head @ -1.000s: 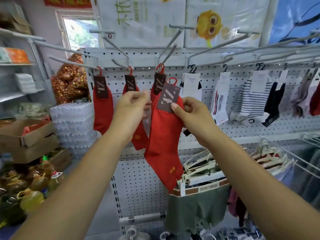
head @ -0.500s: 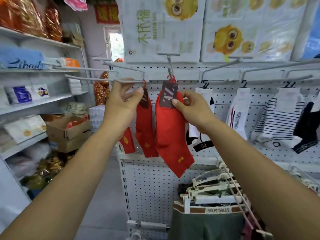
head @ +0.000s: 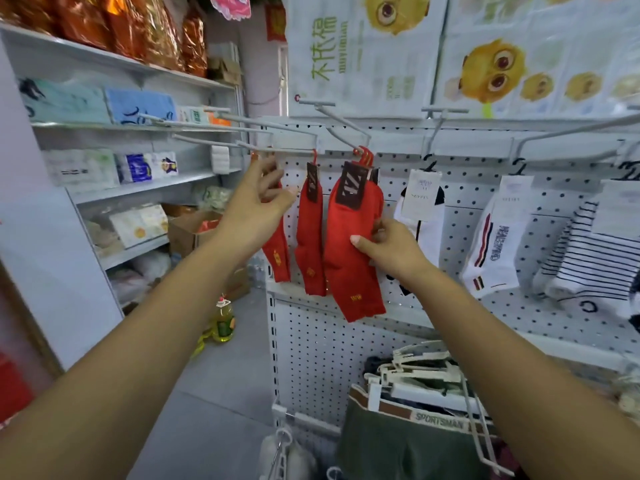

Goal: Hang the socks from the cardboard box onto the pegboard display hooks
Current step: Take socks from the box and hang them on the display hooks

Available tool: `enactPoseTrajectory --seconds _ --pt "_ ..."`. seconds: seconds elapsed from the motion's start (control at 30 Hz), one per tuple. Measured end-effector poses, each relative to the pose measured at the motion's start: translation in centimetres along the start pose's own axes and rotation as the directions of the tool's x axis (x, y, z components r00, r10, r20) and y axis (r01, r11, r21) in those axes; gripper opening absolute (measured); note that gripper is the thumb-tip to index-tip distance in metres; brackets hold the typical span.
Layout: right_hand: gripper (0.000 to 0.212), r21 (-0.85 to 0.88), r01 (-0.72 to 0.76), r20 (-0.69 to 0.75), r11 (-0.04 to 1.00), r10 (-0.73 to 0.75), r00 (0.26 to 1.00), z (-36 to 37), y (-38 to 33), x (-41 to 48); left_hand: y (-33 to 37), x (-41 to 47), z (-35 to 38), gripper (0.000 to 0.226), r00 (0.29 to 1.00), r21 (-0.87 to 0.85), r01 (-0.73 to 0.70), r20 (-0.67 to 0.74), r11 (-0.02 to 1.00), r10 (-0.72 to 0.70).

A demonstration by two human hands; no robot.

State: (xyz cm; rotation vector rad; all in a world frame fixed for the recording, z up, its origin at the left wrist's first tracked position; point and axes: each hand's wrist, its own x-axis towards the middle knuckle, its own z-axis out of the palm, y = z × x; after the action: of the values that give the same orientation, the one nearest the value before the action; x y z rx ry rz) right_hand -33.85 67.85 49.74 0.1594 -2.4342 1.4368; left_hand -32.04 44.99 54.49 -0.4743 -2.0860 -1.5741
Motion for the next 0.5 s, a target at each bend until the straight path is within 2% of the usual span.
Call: enactPoseTrajectory --seconds 0.13,0.23,0.37,0.5 --pt "0.040 0.108 -0.013 -0.120 0.994 0.026 0.992 1.2 2.1 -3.3 -1.5 -4.1 -0.4 0.053 0.998 0.105 0.041 -0.046 0.994 -0.036" --pt "0.039 0.203 0.031 -0.190 0.979 0.008 0.982 2.3 2.8 -6.1 -3.0 -7.5 -1.0 0.049 0.997 0.150 0.054 -0.065 0.987 -0.044" --pt "0.033 0.255 0.132 -0.102 0.958 -0.109 0.989 4.3 3.1 -9.2 -4.5 -11.9 -2.2 0.044 0.991 0.322 0.092 -0.118 0.942 -0.057" --pt "0.034 0.165 0.203 0.034 0.965 -0.211 0.977 7.0 3.8 -11.7 -5.9 -15.8 -3.6 0.040 0.986 0.478 0.134 -0.154 0.868 -0.067"
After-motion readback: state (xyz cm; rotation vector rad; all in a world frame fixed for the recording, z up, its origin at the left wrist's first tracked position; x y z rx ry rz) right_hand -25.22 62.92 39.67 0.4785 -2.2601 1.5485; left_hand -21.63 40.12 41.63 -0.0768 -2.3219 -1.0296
